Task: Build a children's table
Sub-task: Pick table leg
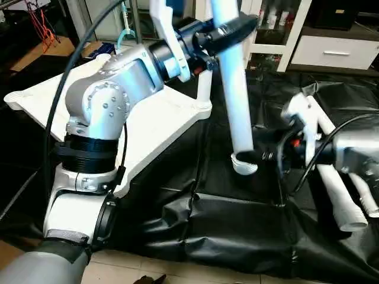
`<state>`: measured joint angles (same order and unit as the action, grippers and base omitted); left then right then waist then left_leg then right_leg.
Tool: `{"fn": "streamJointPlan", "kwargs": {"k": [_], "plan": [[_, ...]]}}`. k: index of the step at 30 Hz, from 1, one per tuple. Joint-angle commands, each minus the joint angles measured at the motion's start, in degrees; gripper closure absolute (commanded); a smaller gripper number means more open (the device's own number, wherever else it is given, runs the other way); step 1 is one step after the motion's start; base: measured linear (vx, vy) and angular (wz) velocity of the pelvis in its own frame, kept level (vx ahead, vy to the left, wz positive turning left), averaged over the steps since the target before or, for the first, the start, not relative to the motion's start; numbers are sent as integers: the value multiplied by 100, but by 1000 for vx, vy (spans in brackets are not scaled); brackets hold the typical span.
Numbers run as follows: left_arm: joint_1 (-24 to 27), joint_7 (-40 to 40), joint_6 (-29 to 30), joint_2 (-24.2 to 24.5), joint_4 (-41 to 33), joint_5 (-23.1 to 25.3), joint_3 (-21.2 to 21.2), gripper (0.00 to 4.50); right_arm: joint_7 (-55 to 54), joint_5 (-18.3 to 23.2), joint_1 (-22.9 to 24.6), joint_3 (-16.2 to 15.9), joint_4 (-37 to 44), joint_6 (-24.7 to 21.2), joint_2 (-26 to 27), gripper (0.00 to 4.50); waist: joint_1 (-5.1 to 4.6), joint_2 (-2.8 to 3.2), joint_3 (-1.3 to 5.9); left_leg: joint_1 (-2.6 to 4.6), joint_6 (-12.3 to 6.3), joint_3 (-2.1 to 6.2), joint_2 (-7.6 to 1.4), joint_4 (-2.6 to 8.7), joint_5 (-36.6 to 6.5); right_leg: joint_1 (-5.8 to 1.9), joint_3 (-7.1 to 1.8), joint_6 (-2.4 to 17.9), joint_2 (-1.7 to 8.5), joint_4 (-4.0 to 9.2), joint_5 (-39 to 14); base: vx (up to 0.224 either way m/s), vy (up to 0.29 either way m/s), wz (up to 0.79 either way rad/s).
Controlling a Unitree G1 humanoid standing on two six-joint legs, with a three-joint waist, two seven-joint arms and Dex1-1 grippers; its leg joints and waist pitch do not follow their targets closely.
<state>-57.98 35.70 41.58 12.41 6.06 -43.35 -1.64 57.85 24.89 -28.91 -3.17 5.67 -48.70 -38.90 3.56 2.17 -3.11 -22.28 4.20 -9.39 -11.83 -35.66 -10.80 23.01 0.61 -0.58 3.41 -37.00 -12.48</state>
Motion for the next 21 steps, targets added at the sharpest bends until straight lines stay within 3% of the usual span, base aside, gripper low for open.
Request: {"fn": "streamJointPlan", "kwargs": {"k": [1,21], "plan": [[-84,184,116,81,-226,26,149,291,-37,-77,-20,-38,-44,208,19,72,34,-158,486,74,-462,-63,5,251,169,-413,-130,1682,232,297,1020,0,0,0],[-93,298,-10,-124,-52,116,180,291,111,-33,21,-155,-61,464,84,72,27,-148,486,76,-505,-61,4,245,113,-419,-126,1717,221,300,984,0,0,0]]}}
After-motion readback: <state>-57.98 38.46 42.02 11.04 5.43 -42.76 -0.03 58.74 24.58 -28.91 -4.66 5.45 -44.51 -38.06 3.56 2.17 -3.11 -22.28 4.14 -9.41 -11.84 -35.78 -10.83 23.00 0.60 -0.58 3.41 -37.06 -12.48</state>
